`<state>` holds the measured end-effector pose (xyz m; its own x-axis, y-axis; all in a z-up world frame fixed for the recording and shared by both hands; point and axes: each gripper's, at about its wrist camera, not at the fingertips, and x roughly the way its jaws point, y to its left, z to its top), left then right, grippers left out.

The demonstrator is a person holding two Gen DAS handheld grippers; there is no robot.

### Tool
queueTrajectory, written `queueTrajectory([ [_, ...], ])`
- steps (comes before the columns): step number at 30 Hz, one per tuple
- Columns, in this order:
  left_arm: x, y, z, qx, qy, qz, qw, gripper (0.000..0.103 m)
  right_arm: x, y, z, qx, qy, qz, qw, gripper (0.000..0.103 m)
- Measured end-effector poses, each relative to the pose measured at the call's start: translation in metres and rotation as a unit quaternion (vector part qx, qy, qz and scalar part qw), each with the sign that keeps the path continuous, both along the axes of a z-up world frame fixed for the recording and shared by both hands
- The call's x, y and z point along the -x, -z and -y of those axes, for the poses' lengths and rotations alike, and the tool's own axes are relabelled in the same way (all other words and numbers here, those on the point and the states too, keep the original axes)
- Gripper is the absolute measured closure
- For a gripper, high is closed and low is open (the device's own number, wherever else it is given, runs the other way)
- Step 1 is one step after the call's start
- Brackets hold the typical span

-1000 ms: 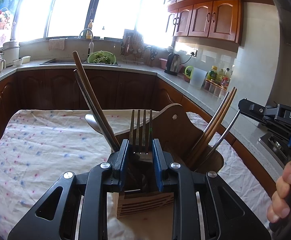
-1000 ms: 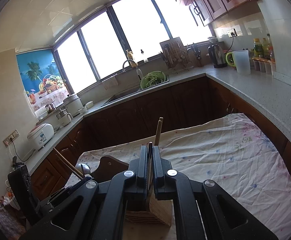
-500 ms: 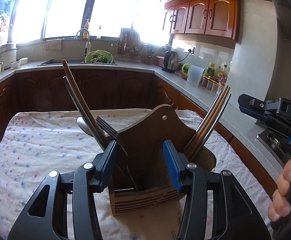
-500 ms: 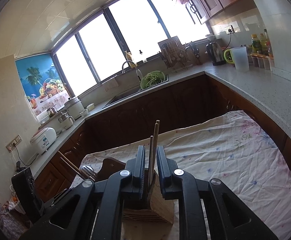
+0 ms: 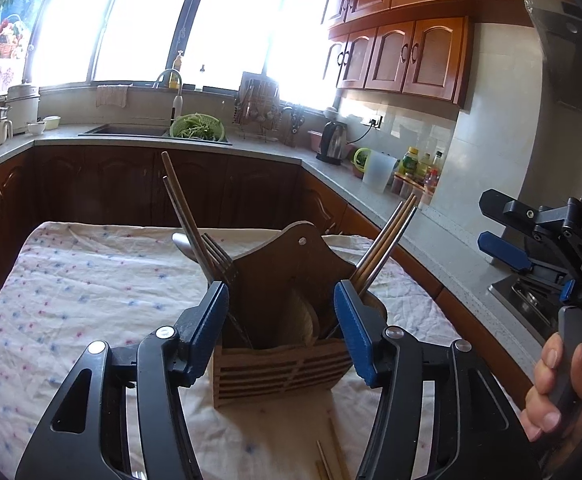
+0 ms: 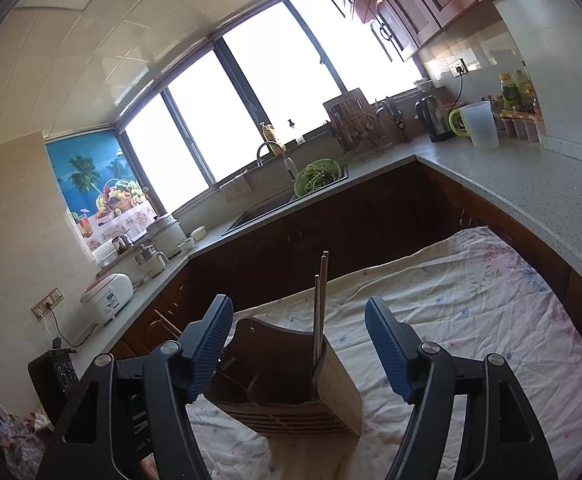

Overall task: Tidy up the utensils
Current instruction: 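Open the left tool to release the fork inside the holder, then withdraw the left tool from the holder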

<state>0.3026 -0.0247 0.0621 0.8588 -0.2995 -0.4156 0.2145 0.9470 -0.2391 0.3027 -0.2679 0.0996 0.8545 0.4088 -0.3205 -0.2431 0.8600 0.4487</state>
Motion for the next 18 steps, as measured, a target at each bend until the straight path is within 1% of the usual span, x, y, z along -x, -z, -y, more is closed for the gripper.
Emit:
queueTrajectory([
  [2, 0.009, 0.001, -0.005, 0.003, -0.006, -0.001, 1.0, 0.037, 0.007, 0.002, -0.001, 0.002, -0.001, 0.0, 1.0, 0.026],
  [4, 0.017, 0.003, -0.008, 0.002, -0.012, -0.005, 0.9999, 0.032, 0.014, 0.004, -0.001, 0.001, -0.002, -0.002, 1.0, 0.024],
  [6, 0.024, 0.006, -0.012, 0.003, -0.017, -0.01, 0.9998, 0.031, 0.019, 0.008, 0.0, 0.0, -0.001, -0.006, 1.0, 0.023],
  [8, 0.031, 0.008, -0.016, 0.005, -0.024, -0.016, 0.9996, 0.024, 0.025, 0.01, 0.002, -0.003, 0.0, -0.009, 1.0, 0.021],
  [12, 0.044, 0.009, -0.023, 0.011, -0.032, -0.019, 0.9993, 0.022, 0.035, 0.015, 0.003, -0.004, -0.001, -0.014, 1.0, 0.02],
  [15, 0.053, 0.008, -0.025, 0.012, -0.034, -0.02, 0.9992, 0.019, 0.043, 0.017, 0.002, -0.004, -0.004, -0.016, 1.0, 0.012],
  [18, 0.064, 0.007, -0.026, 0.011, -0.037, -0.018, 0.9991, 0.014, 0.052, 0.019, 0.002, -0.003, -0.007, -0.015, 1.0, 0.005],
])
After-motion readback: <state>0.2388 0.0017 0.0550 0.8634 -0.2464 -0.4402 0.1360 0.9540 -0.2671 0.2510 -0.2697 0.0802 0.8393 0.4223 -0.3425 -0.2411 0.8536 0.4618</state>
